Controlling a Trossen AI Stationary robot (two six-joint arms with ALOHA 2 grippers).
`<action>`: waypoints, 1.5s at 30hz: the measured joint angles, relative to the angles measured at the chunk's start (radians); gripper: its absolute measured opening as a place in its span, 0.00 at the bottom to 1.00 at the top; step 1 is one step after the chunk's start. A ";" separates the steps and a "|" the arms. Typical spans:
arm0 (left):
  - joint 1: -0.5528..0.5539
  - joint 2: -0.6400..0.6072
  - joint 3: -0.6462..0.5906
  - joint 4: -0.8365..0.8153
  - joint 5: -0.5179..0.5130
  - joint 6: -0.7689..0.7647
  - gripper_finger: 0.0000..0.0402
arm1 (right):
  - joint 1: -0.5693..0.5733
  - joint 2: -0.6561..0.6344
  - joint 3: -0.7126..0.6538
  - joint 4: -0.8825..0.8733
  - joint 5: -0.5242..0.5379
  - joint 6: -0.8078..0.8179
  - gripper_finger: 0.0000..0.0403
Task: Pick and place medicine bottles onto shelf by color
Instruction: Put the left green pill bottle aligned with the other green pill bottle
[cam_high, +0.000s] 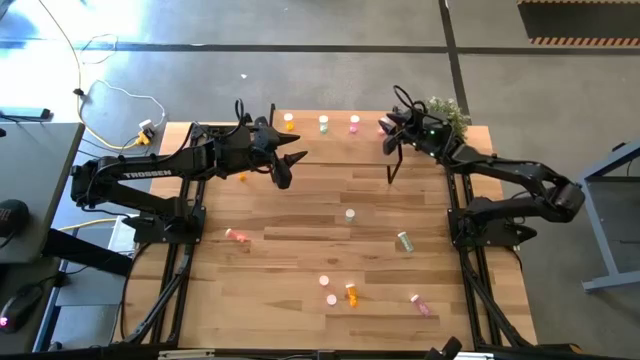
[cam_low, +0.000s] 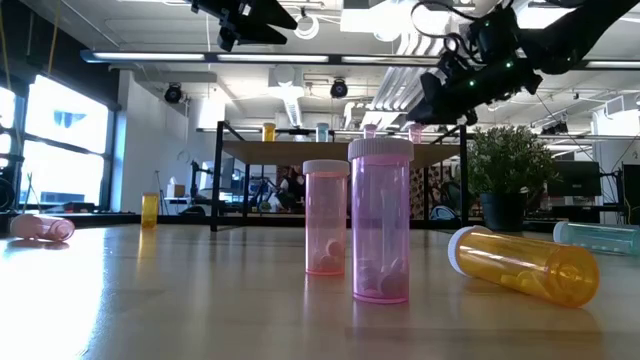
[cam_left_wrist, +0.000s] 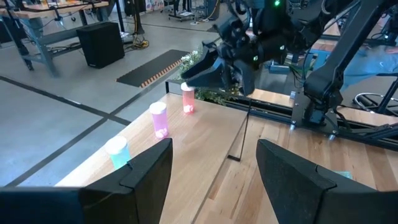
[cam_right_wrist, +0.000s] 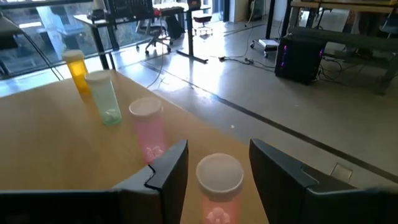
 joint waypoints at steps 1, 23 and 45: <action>0.000 0.000 0.000 -0.001 0.000 0.000 0.55 | 0.000 -0.013 0.000 0.000 0.000 0.001 0.40; -0.003 -0.128 0.000 -0.103 0.031 -0.035 0.55 | 0.374 -0.167 0.451 -0.963 -0.032 0.302 0.40; -0.023 -0.131 0.000 -0.230 0.035 -0.036 0.55 | 0.801 -0.145 0.095 -0.824 0.056 0.805 0.42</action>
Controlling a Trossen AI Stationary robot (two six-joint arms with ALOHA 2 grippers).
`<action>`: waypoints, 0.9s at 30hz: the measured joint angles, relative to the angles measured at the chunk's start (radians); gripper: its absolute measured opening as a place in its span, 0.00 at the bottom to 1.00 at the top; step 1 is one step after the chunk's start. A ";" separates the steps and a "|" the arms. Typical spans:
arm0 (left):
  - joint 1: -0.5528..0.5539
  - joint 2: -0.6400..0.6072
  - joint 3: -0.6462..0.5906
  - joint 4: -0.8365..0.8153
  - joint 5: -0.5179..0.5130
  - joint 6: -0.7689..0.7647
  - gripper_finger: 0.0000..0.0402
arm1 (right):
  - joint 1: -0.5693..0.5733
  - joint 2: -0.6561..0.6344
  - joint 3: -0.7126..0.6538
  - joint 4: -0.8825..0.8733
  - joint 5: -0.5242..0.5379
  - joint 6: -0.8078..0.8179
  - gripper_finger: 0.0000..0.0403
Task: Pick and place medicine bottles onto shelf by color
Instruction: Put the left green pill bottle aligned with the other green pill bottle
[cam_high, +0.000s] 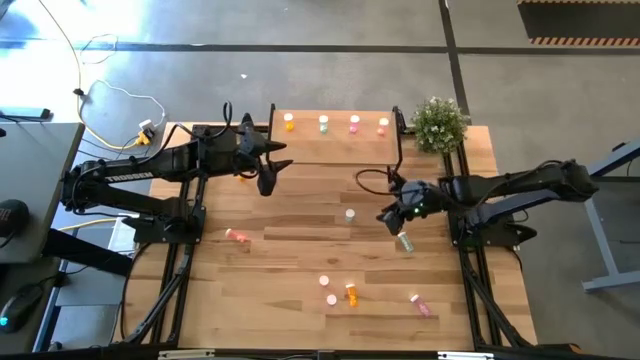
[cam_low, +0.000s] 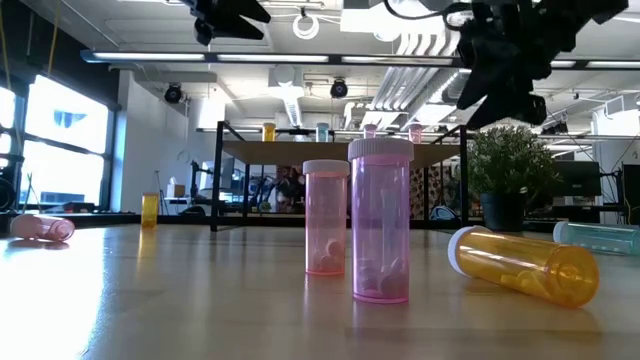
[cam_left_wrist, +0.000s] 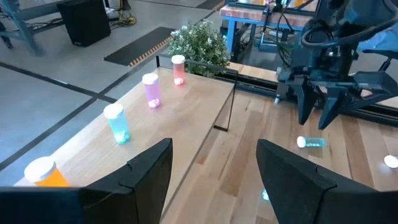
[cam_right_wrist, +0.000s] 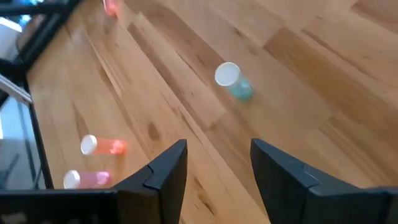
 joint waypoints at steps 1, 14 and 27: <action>0.000 0.000 0.000 -0.001 0.004 -0.003 0.55 | 0.009 0.000 -0.020 0.037 0.009 0.009 0.43; 0.000 0.000 0.000 -0.007 0.022 -0.025 0.55 | 0.070 0.174 -0.099 0.474 0.240 -0.317 0.51; 0.000 0.000 0.000 -0.008 0.022 -0.025 0.55 | 0.041 0.435 -0.099 0.586 0.274 -0.414 0.51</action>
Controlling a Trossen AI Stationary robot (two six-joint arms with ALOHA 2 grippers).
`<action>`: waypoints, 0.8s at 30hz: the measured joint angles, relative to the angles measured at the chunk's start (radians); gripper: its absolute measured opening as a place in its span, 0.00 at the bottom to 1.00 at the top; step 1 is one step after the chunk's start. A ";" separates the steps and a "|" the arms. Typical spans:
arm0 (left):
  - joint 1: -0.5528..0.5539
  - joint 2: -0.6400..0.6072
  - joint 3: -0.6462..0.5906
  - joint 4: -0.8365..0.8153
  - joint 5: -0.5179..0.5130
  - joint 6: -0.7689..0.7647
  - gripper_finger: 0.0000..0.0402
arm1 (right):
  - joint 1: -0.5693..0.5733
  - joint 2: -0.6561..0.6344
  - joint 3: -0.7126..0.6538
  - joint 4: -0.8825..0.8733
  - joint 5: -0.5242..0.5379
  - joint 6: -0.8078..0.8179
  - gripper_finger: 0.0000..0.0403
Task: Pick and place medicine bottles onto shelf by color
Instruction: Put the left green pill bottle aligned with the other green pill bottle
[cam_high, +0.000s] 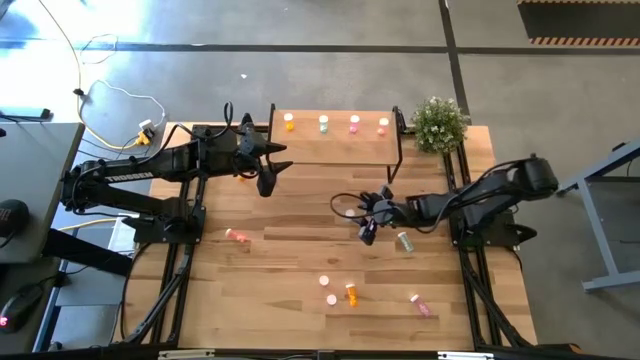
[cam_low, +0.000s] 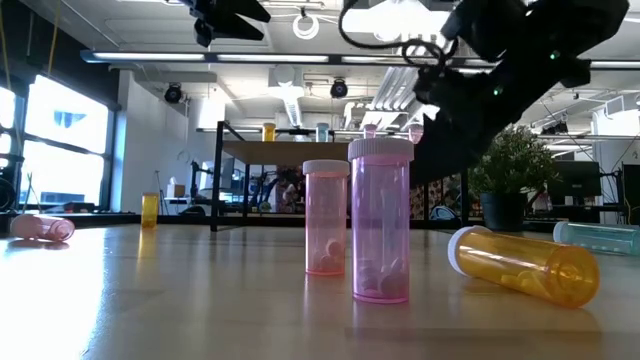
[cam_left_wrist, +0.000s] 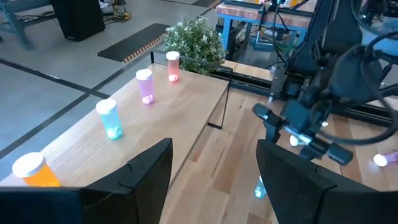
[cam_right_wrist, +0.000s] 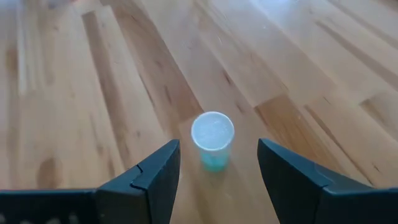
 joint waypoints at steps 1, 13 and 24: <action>0.000 0.000 0.000 0.000 0.000 0.000 0.55 | -0.004 0.016 0.000 0.015 0.000 0.000 0.51; 0.000 0.000 0.000 -0.016 -0.001 0.000 0.55 | -0.024 0.136 0.011 0.140 -0.024 -0.026 0.50; 0.000 0.000 0.000 -0.023 -0.002 0.000 0.55 | -0.024 0.144 0.017 0.142 -0.024 -0.015 0.26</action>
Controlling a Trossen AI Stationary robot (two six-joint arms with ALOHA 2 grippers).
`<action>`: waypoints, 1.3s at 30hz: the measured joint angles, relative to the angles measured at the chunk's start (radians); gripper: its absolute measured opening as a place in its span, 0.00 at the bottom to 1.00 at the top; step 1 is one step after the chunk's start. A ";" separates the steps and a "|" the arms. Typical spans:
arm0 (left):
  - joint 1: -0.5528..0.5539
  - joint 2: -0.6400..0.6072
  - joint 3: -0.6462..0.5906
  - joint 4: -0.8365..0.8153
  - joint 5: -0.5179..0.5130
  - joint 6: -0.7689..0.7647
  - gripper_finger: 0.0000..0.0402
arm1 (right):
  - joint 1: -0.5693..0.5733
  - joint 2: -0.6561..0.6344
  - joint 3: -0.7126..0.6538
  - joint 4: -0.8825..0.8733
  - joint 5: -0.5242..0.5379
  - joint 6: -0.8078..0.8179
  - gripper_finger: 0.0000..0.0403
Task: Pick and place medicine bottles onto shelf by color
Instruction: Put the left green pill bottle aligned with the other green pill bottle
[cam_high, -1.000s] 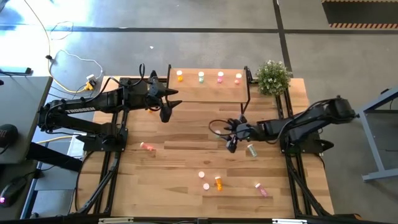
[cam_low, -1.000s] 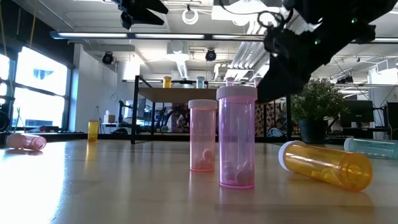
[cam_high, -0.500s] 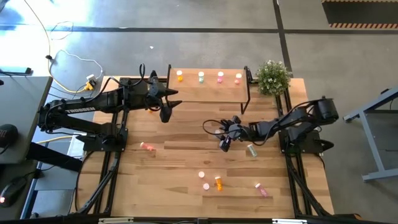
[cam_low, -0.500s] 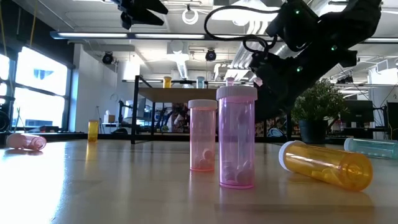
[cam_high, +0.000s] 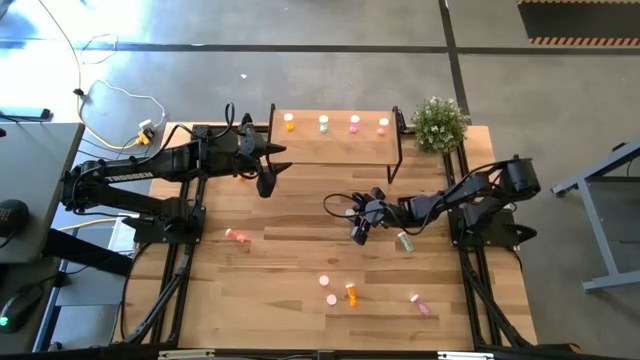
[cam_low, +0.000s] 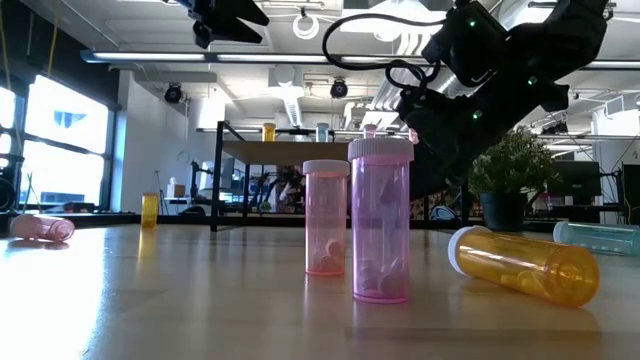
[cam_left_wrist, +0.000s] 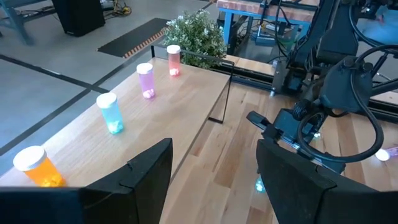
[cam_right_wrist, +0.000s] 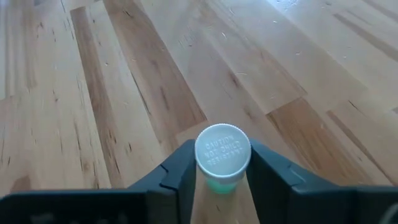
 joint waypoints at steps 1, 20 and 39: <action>0.000 0.000 0.000 0.000 0.000 0.000 0.55 | 0.000 0.000 0.000 0.000 0.002 -0.001 0.25; 0.008 0.000 0.000 0.000 -0.013 0.000 0.55 | -0.121 -0.007 0.346 -0.148 -0.120 -0.072 0.24; 0.041 0.000 0.000 0.001 0.001 -0.028 0.55 | -0.466 -0.007 0.688 -0.403 -0.325 -0.335 0.24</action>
